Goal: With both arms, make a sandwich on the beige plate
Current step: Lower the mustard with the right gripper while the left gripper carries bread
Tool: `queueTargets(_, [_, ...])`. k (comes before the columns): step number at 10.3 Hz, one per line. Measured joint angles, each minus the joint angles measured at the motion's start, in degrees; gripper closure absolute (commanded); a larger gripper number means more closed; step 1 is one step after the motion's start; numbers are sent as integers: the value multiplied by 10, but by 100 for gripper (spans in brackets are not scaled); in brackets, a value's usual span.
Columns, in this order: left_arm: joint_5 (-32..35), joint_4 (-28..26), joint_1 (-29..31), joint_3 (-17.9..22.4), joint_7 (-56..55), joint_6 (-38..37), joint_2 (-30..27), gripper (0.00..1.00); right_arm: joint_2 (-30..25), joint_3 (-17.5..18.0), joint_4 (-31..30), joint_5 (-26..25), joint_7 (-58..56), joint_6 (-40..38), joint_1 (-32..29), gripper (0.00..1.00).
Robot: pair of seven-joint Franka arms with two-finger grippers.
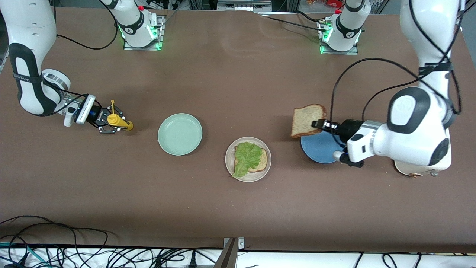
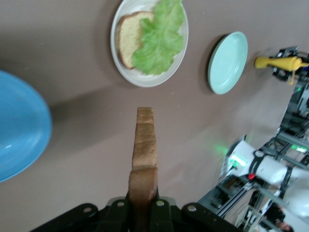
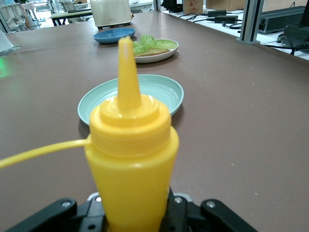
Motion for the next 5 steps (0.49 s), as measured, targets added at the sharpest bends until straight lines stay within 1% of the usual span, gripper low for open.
queueTargets(2, [-24, 0, -39, 0, -47, 55, 17, 100, 1, -1, 0, 1, 0, -12, -6, 30])
queueTargets(4, [-34, 1, -76, 0, -104, 121, 33, 100, 10, -3, 0, 0, 0, -46, -29, 15])
queueTargets(5, [-42, 1, -92, 0, -130, 153, 41, 100, 19, -4, 1, -4, -2, -59, -46, 2])
